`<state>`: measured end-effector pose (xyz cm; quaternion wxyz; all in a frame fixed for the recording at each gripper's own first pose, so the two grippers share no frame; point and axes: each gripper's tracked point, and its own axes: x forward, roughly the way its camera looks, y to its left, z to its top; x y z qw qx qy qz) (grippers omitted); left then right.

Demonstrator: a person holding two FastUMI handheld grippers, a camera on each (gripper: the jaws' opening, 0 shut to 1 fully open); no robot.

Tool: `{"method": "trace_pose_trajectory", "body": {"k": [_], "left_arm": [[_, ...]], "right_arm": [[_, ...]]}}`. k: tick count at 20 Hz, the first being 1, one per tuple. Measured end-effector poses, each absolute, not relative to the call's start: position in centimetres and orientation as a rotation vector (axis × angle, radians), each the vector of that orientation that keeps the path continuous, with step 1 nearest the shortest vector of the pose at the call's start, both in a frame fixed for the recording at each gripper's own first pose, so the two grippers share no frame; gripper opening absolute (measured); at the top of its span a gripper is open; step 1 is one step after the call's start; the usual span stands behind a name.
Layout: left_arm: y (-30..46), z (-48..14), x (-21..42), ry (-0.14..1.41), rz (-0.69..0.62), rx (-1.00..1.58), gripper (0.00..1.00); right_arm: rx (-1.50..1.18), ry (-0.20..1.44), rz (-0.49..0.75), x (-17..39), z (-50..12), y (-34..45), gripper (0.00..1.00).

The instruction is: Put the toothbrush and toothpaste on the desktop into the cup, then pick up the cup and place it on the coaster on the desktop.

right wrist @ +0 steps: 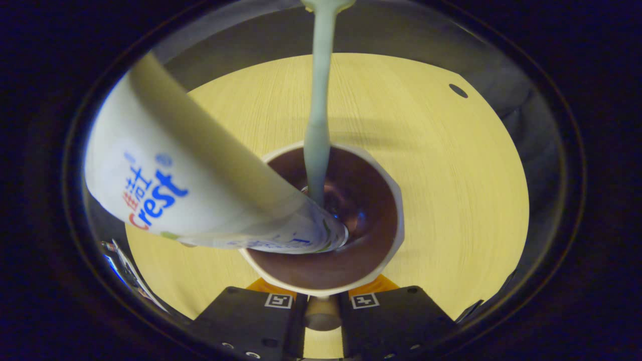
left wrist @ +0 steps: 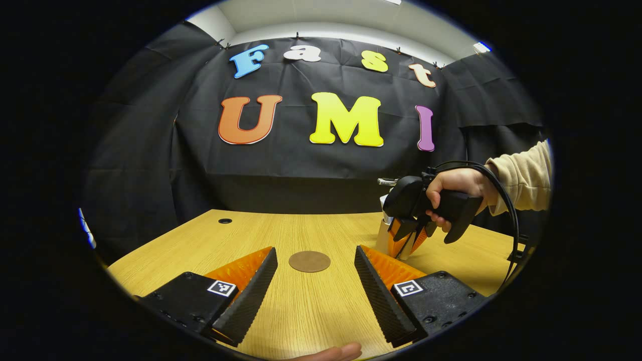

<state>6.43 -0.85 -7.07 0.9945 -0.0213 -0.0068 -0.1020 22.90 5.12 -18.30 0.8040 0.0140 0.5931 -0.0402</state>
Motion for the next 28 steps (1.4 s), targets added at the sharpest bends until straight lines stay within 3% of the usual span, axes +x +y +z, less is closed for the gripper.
{"method": "trace_pose_trajectory", "body": {"k": [9,19,28], "left_arm": [[-0.1,-7.2,5.6,-0.013,-0.207,-0.074,0.98],[3.0,-8.6,4.5,0.008,-0.138,-0.070,0.98],[3.9,-10.4,4.9,0.068,-0.128,-0.119,0.98]], "right_arm": [[-0.034,1.182,0.008,22.5,-15.3,8.5,0.26],[-0.217,1.208,0.229,22.7,-18.0,22.2,0.27],[-0.305,1.226,0.226,22.6,-19.2,26.1,0.27]]}}
